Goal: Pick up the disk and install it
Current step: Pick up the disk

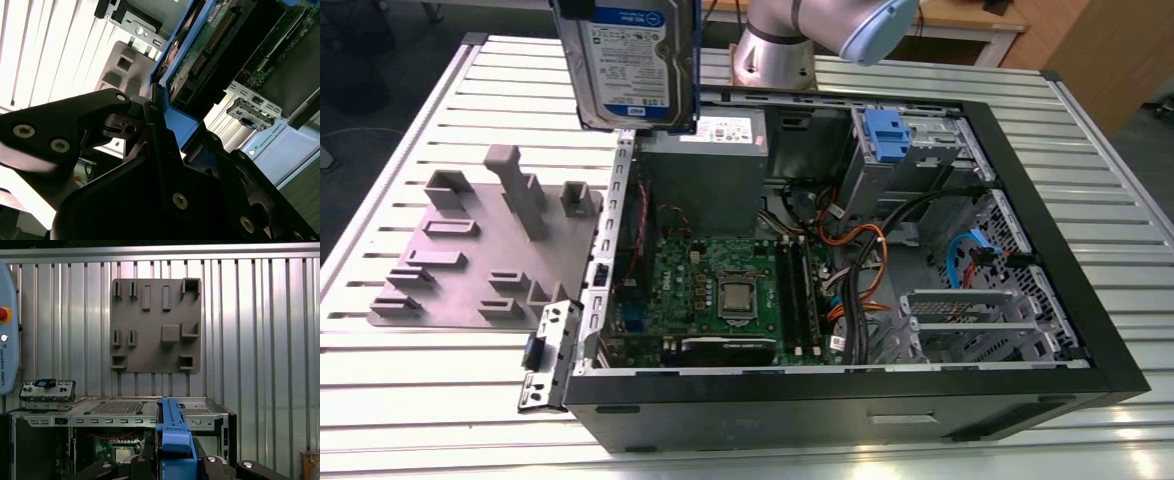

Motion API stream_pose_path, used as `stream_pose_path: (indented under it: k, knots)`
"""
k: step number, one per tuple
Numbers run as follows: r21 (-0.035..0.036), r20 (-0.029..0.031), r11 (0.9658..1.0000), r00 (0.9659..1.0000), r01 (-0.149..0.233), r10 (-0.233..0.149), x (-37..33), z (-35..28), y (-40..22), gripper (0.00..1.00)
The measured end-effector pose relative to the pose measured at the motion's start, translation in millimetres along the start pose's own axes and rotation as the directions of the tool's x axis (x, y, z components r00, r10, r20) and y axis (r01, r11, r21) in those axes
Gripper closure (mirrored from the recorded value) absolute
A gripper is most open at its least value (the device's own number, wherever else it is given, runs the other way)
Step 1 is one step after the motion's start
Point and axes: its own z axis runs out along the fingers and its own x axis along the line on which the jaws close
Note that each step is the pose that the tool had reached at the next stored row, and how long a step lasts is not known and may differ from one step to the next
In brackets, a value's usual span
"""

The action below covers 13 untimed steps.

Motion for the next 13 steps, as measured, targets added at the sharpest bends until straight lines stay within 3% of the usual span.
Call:
stream_pose_path:
  k: [13]
  knots:
    - [-0.0001, 0.0, 1.0, 1.0, 0.0, 0.0, -0.1, 0.0, -3.1, 0.63]
